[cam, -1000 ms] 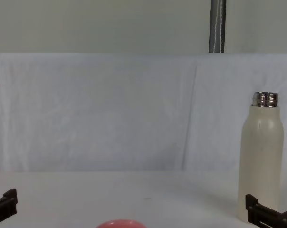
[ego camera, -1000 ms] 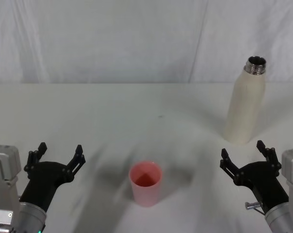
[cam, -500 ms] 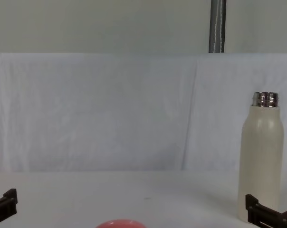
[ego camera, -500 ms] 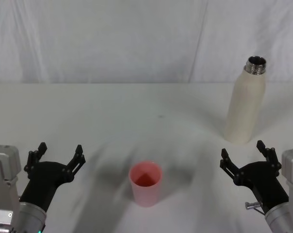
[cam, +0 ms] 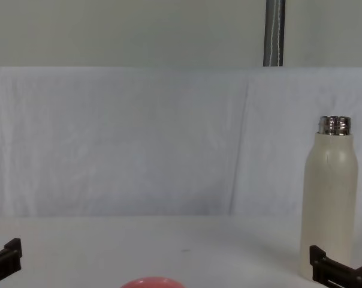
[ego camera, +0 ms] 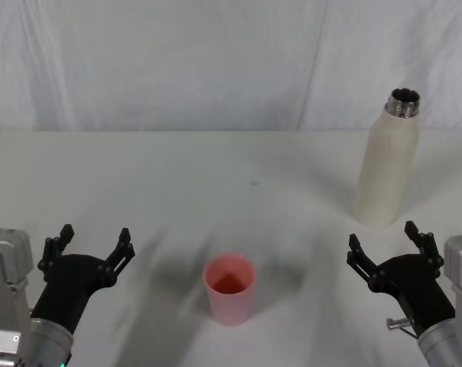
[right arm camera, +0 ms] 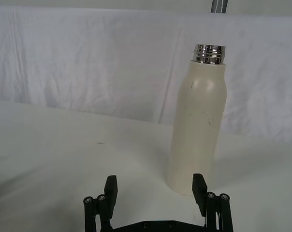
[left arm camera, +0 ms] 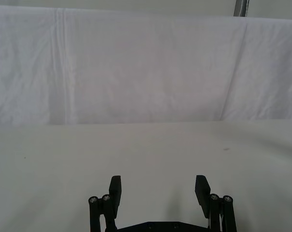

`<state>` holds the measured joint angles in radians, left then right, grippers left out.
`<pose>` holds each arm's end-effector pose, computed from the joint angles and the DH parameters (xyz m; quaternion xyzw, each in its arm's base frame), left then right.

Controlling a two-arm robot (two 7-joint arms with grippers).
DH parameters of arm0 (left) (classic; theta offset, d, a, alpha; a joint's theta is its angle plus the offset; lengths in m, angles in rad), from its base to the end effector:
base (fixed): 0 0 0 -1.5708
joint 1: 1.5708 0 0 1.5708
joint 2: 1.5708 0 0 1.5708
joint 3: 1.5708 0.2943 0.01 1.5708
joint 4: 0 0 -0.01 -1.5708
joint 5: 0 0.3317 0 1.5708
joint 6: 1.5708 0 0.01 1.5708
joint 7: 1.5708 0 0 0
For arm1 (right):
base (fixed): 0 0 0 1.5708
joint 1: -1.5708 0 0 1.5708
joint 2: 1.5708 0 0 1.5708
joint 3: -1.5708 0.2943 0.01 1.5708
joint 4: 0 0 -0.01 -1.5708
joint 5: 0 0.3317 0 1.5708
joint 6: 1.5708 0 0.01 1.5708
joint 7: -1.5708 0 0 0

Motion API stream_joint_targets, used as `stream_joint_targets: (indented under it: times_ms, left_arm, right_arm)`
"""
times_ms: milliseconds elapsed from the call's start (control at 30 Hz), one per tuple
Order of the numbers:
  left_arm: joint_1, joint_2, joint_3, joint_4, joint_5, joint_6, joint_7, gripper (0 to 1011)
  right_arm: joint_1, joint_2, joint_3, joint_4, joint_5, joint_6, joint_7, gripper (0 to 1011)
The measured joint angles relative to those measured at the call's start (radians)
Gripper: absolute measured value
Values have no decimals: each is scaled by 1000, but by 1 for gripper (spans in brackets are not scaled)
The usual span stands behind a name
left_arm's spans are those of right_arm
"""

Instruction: Grasp the thermos with one hand and pour water into the cup lid.

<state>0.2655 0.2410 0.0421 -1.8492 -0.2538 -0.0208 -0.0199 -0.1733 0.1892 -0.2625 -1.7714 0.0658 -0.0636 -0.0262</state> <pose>0.2746 0.0362 -0.2894 -0.0174 0.0064 0.6616 0.7496 0.2870 0.0440 -0.3021 -0.0015 -0.0413 -0.6058 0.7945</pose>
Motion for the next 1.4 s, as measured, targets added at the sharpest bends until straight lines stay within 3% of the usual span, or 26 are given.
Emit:
stream_joint_targets:
  times_ms: [1400]
  left_arm:
    - [0, 0, 0, 0, 0, 0, 0, 1001]
  right_arm:
    - [0, 0, 0, 0, 0, 0, 0, 1000]
